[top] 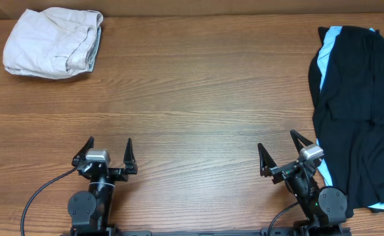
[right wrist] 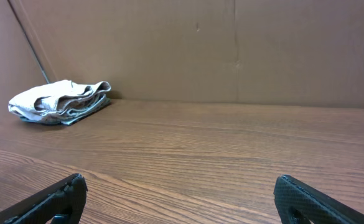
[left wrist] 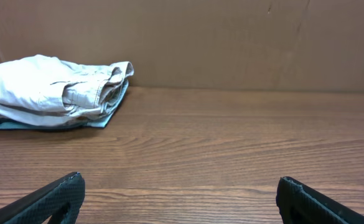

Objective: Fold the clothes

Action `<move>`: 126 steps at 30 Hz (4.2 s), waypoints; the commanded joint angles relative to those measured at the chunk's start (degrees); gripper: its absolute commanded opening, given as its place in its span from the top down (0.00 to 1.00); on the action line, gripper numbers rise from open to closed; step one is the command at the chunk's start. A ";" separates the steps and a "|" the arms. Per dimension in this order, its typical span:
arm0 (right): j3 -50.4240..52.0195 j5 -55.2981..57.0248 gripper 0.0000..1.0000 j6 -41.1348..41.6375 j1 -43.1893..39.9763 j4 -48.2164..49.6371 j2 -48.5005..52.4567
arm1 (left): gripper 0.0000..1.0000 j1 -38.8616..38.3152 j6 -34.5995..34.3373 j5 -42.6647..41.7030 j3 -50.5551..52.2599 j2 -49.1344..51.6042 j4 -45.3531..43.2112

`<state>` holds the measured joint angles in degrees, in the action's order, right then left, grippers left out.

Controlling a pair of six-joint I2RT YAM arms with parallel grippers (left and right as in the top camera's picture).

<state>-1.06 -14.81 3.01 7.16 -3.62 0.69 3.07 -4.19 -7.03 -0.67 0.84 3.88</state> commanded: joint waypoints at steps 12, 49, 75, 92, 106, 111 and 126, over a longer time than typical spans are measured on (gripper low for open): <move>0.59 -0.24 0.00 0.17 0.24 0.28 -0.42 | 0.00 -0.11 -0.55 0.17 0.37 -0.52 -0.07; 0.59 -0.24 0.00 0.17 0.24 0.28 -0.42 | 0.00 -0.11 -0.55 0.17 0.37 -0.52 -0.07; 0.59 -0.24 0.00 0.17 0.24 0.28 -0.42 | 0.00 -0.11 -0.55 0.17 0.37 -0.52 -0.07; 0.59 6.91 0.00 -1.36 0.24 0.26 -0.42 | 0.00 -0.11 -0.55 0.17 0.37 -0.52 -0.07; 0.59 7.50 0.00 -1.36 0.24 0.04 -0.42 | 0.00 -0.11 -0.57 0.13 0.37 -0.52 -0.07; 0.59 7.48 0.00 -1.33 0.24 2.27 -0.42 | 0.00 -0.11 -0.55 0.15 0.37 -0.52 -0.07; -14.80 9.90 0.00 -0.39 0.22 -1.64 0.42 | 0.00 -0.09 -0.50 1.75 -10.91 -0.50 1.18</move>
<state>-9.19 -6.98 2.83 7.16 -4.47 0.82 3.07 -4.21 -6.61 -5.32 0.86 4.73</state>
